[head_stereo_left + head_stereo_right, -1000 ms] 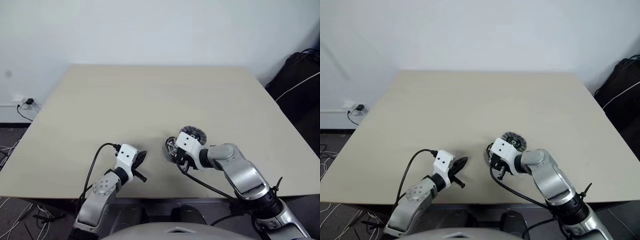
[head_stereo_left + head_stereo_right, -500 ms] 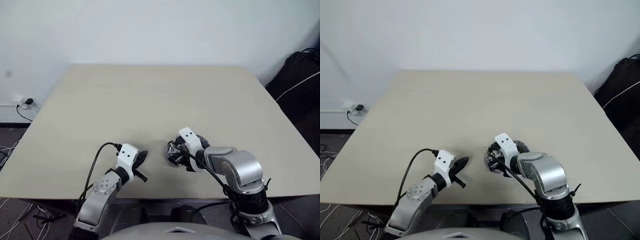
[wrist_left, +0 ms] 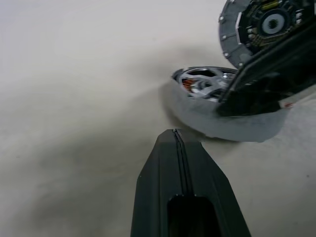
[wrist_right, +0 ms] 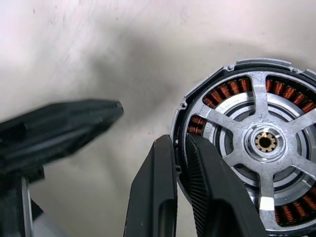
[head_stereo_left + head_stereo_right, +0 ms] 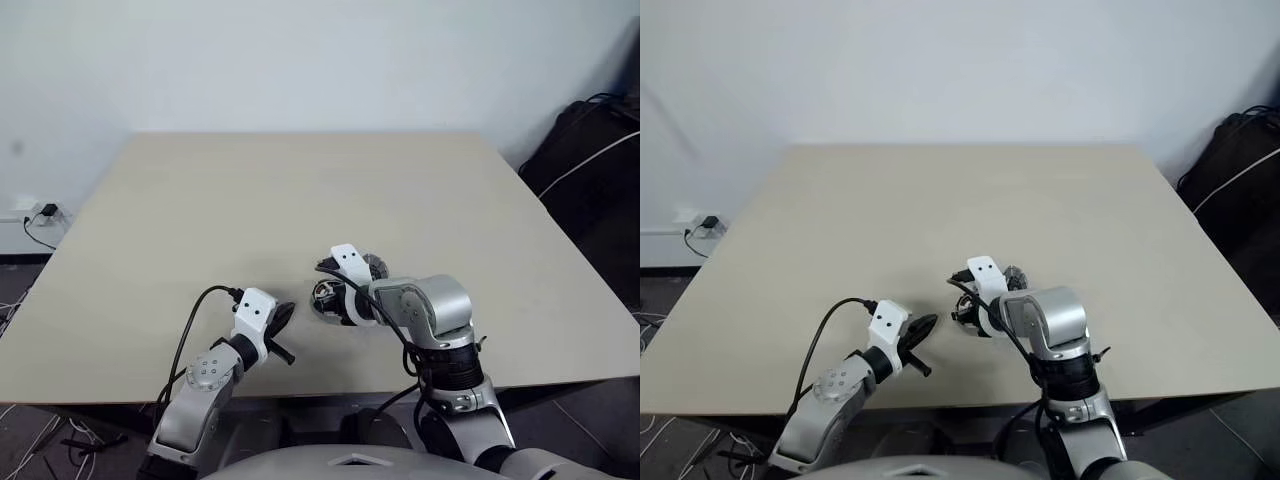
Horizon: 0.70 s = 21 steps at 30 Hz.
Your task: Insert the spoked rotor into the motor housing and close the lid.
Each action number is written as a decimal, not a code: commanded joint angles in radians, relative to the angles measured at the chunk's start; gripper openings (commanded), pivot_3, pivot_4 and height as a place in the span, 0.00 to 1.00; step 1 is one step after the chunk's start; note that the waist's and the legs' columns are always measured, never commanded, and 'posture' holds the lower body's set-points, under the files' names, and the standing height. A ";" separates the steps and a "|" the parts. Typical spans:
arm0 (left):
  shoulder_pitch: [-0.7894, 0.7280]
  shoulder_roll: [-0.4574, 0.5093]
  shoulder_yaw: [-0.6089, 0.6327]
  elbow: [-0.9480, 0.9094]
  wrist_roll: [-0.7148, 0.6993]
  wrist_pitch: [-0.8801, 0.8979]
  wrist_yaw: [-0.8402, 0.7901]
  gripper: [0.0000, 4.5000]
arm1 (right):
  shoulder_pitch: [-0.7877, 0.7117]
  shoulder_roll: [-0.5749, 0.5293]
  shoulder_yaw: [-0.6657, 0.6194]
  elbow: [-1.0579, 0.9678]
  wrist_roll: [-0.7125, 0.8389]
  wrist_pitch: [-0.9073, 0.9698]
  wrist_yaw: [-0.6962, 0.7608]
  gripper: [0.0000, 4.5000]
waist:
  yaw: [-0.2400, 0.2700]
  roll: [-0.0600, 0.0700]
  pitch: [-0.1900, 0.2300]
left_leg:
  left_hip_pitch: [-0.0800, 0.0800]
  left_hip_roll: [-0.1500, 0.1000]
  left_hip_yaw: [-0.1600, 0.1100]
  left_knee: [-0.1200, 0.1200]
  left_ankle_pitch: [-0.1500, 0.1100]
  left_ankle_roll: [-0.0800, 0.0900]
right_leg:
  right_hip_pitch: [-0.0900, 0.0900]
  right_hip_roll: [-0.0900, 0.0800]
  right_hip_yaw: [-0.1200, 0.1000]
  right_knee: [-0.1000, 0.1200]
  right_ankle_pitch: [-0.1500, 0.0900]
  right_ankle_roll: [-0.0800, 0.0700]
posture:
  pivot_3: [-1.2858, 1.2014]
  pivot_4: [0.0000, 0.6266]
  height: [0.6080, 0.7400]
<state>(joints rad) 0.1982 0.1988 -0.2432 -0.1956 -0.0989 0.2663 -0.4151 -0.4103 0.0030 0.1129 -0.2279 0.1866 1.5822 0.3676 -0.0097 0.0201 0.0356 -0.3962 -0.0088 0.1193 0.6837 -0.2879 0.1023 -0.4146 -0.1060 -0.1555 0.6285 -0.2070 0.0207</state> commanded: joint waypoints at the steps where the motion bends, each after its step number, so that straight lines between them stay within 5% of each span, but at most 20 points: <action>1: -0.005 -0.002 0.007 -0.020 -0.006 -0.021 0.001 0.00 | -0.021 0.032 -0.017 0.022 0.028 -0.030 -0.015 0.30 | -0.002 0.001 0.001 | 0.000 0.000 0.000 0.000 0.000 0.000 | 0.000 0.000 0.000 0.000 0.000 0.000 | 0.52 0.00 1.00; 6: 0.001 0.002 0.010 -0.027 -0.007 -0.018 0.001 0.00 | -0.041 0.066 -0.044 0.015 0.059 -0.049 -0.028 0.67 | -0.002 0.002 0.001 | -0.001 0.000 0.000 -0.003 0.000 0.000 | -0.002 0.001 0.000 0.000 0.000 -0.001 | 0.52 0.00 1.00; 11: 0.002 0.004 0.012 -0.028 -0.007 -0.017 -0.002 0.00 | -0.068 0.134 -0.147 -0.029 0.119 -0.037 -0.020 0.67 | -0.002 0.002 0.001 | -0.001 0.000 -0.001 -0.004 0.000 0.000 | -0.003 0.003 0.000 0.000 0.003 -0.005 | 0.52 0.00 1.00; 16: 0.002 0.007 0.012 -0.030 -0.009 -0.014 -0.006 0.00 | -0.148 0.266 -0.407 -0.103 0.231 -0.109 -0.046 0.67 | 0.002 0.003 0.002 | -0.001 0.001 -0.001 -0.004 0.000 0.000 | -0.003 0.003 0.001 -0.001 0.000 -0.001 | 0.52 0.00 1.00; 20: 0.000 0.009 0.010 -0.028 -0.009 -0.012 -0.009 0.00 | -0.182 0.259 -0.525 -0.140 0.287 -0.283 -0.140 0.67 | -0.002 0.005 0.003 | -0.001 0.000 0.000 -0.005 0.000 0.000 | -0.003 0.003 0.003 -0.001 0.000 0.000 | 0.52 0.00 1.00; 21: 0.000 0.009 0.009 -0.027 -0.009 -0.012 -0.009 0.00 | -0.173 0.222 -0.516 -0.148 0.273 -0.333 -0.158 0.58 | -0.003 0.006 0.003 | -0.001 0.000 0.001 -0.005 0.000 0.000 | -0.004 0.003 0.004 -0.001 0.000 0.000 | 0.52 0.00 1.00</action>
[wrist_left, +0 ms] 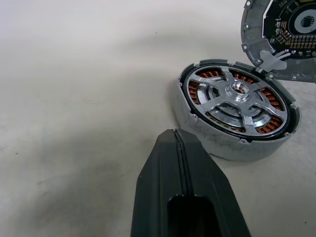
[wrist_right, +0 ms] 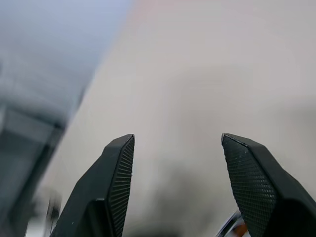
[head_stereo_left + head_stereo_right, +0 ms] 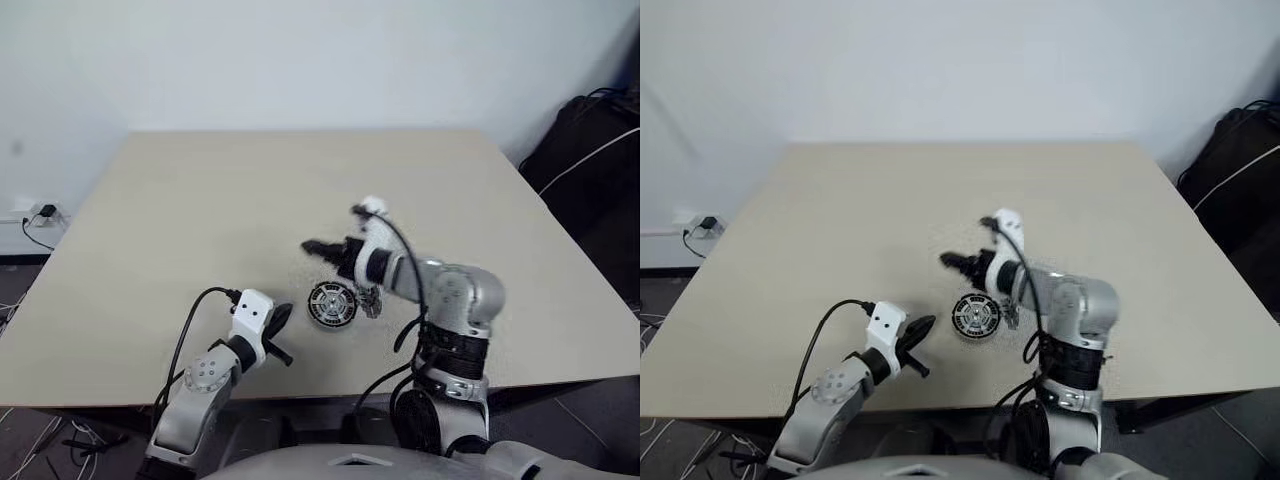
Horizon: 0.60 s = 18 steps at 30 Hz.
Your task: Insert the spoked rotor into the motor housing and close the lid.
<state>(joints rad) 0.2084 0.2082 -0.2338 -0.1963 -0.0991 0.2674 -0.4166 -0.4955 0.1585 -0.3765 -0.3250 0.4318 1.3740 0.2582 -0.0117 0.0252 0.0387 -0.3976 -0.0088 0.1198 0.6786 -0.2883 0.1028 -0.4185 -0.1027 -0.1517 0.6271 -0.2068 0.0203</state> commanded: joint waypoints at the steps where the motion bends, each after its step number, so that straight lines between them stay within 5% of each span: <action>1: -0.013 -0.001 -0.002 -0.025 -0.009 -0.012 -0.008 0.00 | -0.068 0.002 0.008 -0.058 -0.008 -0.179 -0.057 0.54 | -0.003 0.001 0.000 | 0.000 0.000 0.001 0.000 0.000 0.000 | -0.001 0.000 0.000 0.000 0.000 0.000 | 0.52 0.00 1.00; 8: -0.024 0.006 -0.005 -0.024 -0.009 -0.008 -0.021 0.00 | 0.169 -0.561 0.394 -0.081 -0.270 -0.369 0.033 0.02 | 0.002 -0.001 -0.001 | -0.003 0.000 0.004 -0.003 0.001 -0.001 | -0.005 0.002 0.002 0.001 -0.001 -0.002 | 0.52 0.00 1.00; 18: -0.034 0.018 -0.008 -0.022 -0.010 0.002 -0.038 0.00 | 0.302 -0.765 0.528 -0.233 -0.141 -0.264 0.253 0.00 | 0.004 -0.003 0.002 | 0.003 0.013 0.007 0.002 -0.002 0.004 | -0.001 0.005 -0.004 0.001 -0.004 -0.005 | 0.52 0.00 1.00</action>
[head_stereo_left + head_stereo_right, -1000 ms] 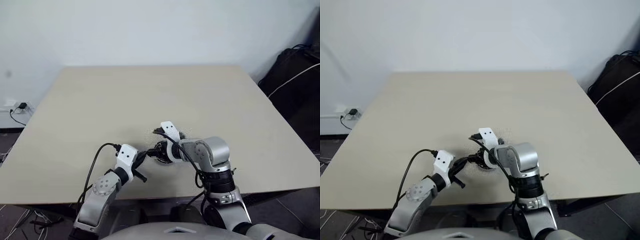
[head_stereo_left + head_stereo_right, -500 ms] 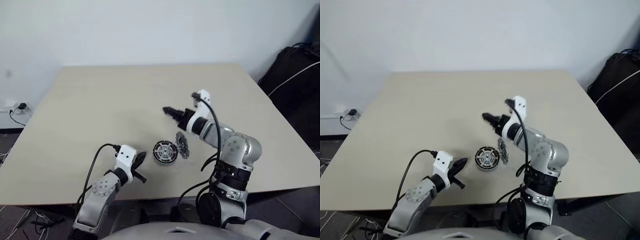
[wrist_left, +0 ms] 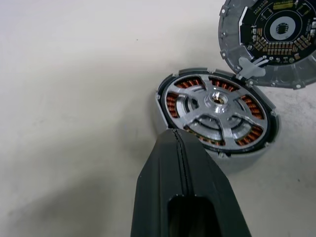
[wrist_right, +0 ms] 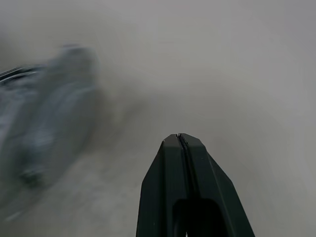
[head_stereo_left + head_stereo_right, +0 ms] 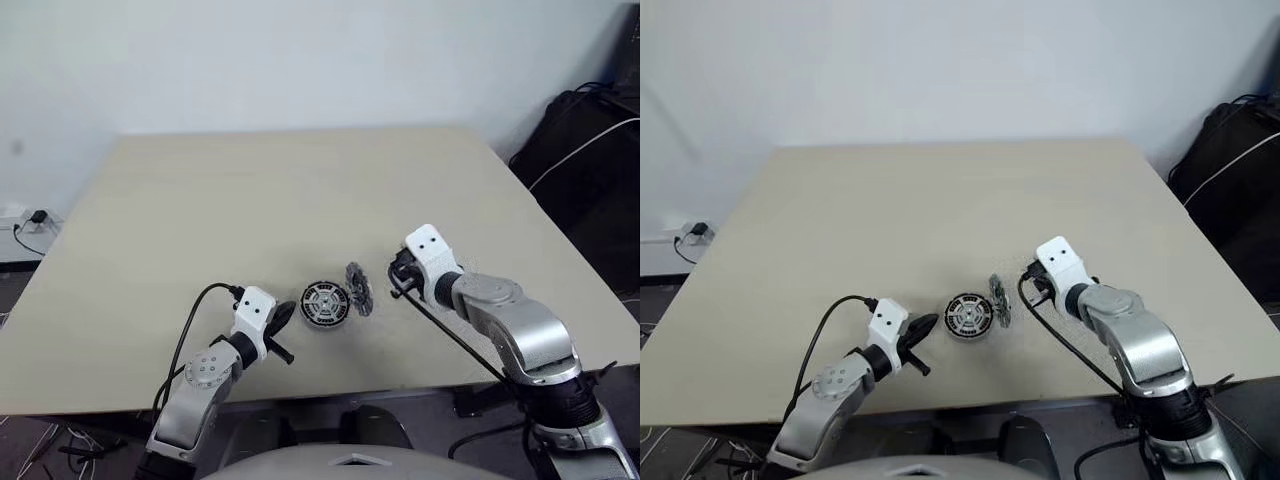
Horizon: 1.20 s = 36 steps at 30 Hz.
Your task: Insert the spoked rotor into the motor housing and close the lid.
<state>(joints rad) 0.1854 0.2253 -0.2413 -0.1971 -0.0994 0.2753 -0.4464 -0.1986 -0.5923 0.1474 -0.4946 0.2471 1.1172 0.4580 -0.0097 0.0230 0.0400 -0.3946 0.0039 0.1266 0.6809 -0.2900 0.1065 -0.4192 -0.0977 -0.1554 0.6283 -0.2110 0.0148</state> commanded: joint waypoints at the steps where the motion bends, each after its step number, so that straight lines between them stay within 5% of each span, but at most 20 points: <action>1: -0.013 0.002 -0.001 -0.020 -0.010 -0.005 -0.009 0.00 | 0.009 -0.021 0.005 -0.080 0.063 -0.013 0.076 0.00 | 0.005 -0.001 0.000 | 0.000 0.000 0.000 0.001 0.000 0.000 | 0.000 0.000 0.000 0.000 0.000 0.000 | 0.52 0.00 1.00; 36: -0.010 0.006 0.010 -0.039 -0.005 0.005 -0.006 0.00 | -0.079 0.129 0.203 0.243 0.052 -0.212 0.160 0.00 | 0.026 -0.002 0.000 | -0.004 -0.002 0.002 0.004 -0.002 0.002 | -0.001 -0.002 0.002 -0.001 0.002 -0.001 | 0.52 0.00 1.00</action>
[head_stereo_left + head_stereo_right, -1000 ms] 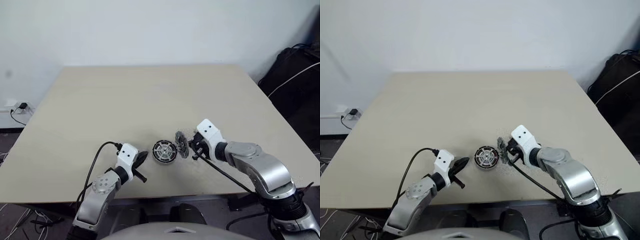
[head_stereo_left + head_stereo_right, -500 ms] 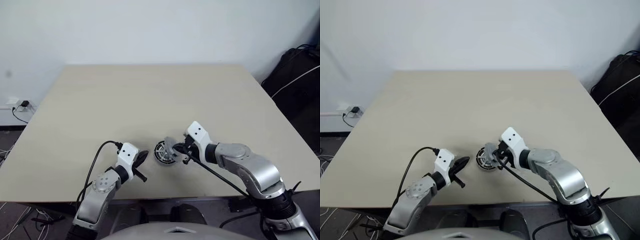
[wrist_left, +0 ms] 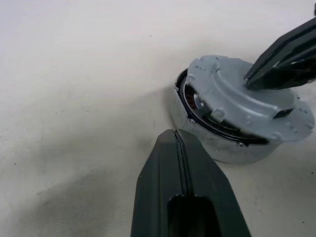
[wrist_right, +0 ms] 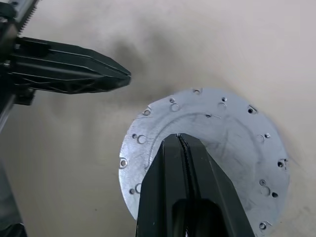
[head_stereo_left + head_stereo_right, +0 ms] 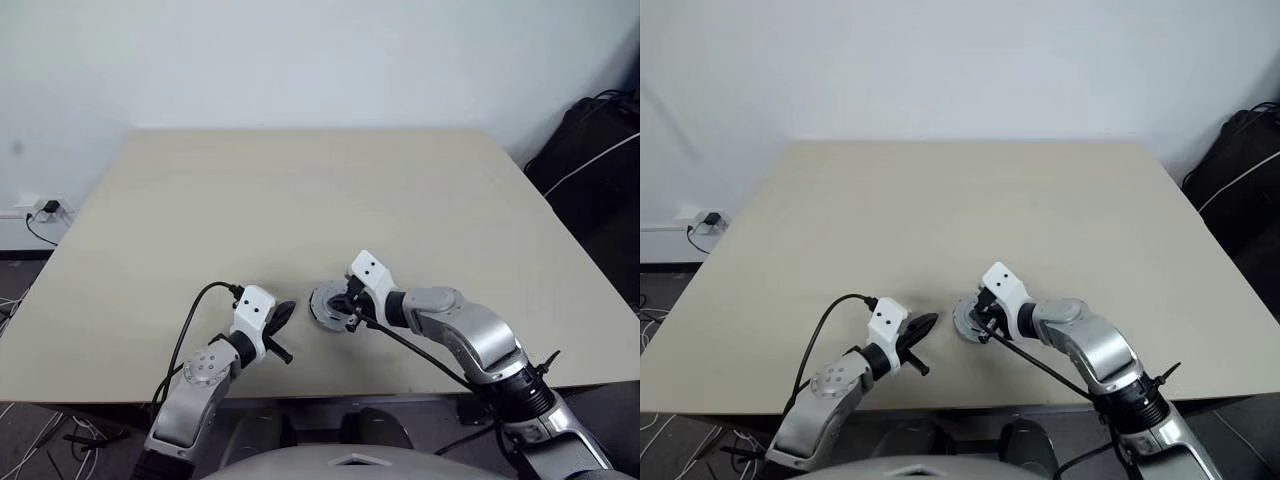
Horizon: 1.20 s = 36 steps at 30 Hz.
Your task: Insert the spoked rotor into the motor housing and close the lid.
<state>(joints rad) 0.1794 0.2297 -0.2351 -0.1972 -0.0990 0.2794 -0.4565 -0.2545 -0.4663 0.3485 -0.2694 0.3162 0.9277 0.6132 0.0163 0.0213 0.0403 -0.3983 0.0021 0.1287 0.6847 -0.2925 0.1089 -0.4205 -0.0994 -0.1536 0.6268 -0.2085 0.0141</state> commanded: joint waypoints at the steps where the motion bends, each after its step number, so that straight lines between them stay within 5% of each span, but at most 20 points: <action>1: -0.004 0.003 0.004 -0.040 -0.005 0.001 0.005 0.00 | -0.025 0.003 0.003 0.029 -0.023 -0.025 0.002 0.00 | 0.000 0.000 0.000 | 0.000 0.000 0.000 0.000 0.000 0.000 | 0.000 0.000 0.000 0.000 0.000 0.000 | 0.52 0.00 1.00; 11: -0.002 0.003 0.005 -0.042 -0.006 0.003 0.010 0.00 | -0.013 0.040 -0.031 0.050 -0.029 -0.096 0.007 0.00 | -0.001 0.000 -0.001 | 0.001 0.000 0.000 0.000 0.001 -0.002 | 0.000 0.000 0.000 0.000 0.001 -0.001 | 0.52 0.00 1.00; 14: -0.002 0.003 0.006 -0.042 -0.007 0.003 0.012 0.00 | -0.006 0.027 -0.060 0.038 -0.025 -0.165 0.033 0.13 | -0.001 0.000 -0.001 | 0.001 0.000 0.000 0.000 0.001 -0.002 | 0.000 0.000 0.000 0.000 0.001 -0.001 | 0.52 0.00 1.00; 26: -0.011 0.007 0.009 -0.036 -0.010 0.004 0.012 0.00 | -0.002 -0.054 -0.007 0.139 -0.090 -0.405 0.206 0.99 | -0.001 0.000 -0.001 | 0.001 0.001 0.001 0.000 0.001 -0.002 | 0.000 0.001 0.000 0.001 0.001 0.000 | 0.52 0.00 1.00; 36: -0.005 0.011 0.019 -0.048 -0.010 0.008 0.017 0.00 | -0.043 -0.027 0.006 0.281 -0.124 -0.462 0.293 0.99 | 0.000 0.000 -0.001 | 0.001 0.001 0.001 0.002 0.001 -0.002 | 0.000 0.001 0.000 0.001 0.002 -0.001 | 0.52 0.00 1.00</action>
<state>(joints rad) 0.1813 0.2385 -0.2240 -0.1987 -0.0993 0.2951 -0.4391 -0.2688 -0.5011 0.3594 0.0032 0.1996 0.4912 0.8949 0.0159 0.0212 0.0393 -0.3977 0.0028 0.1294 0.6863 -0.2912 0.1068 -0.4201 -0.0988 -0.1531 0.6276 -0.2061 0.0125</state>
